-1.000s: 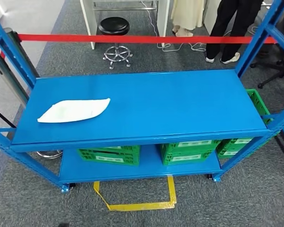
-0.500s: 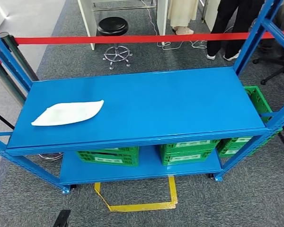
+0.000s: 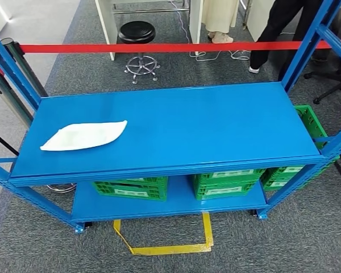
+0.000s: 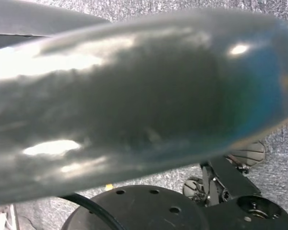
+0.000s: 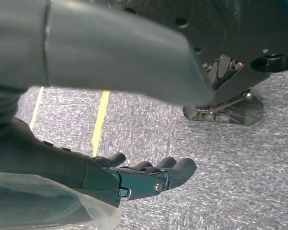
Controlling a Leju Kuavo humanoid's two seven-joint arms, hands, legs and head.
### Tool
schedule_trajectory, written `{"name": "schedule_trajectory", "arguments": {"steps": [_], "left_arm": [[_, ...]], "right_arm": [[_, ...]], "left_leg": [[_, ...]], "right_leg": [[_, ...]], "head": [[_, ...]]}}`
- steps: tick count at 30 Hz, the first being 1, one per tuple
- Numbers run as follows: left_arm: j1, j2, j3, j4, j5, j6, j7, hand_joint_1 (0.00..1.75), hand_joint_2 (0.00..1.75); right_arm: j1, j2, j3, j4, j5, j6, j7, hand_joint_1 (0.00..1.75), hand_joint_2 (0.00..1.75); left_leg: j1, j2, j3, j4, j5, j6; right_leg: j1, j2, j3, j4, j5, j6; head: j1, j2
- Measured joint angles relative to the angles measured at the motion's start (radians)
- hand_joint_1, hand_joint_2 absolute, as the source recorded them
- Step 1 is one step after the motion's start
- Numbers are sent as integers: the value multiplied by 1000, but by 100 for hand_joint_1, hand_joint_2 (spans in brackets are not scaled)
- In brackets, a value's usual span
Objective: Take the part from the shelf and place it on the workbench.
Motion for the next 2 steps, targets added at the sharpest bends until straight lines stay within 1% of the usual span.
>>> {"name": "schedule_trajectory", "arguments": {"steps": [2], "left_arm": [[2, 1, -6, 0, 2, 0, 0, 0, 0]], "right_arm": [[0, -1, 2, -3, -1, 0, 0, 0, 0]], "left_leg": [[0, 0, 0, 0, 0, 0]], "right_leg": [[0, 0, 1, -1, 0, 0]], "head": [[0, 0]]}}
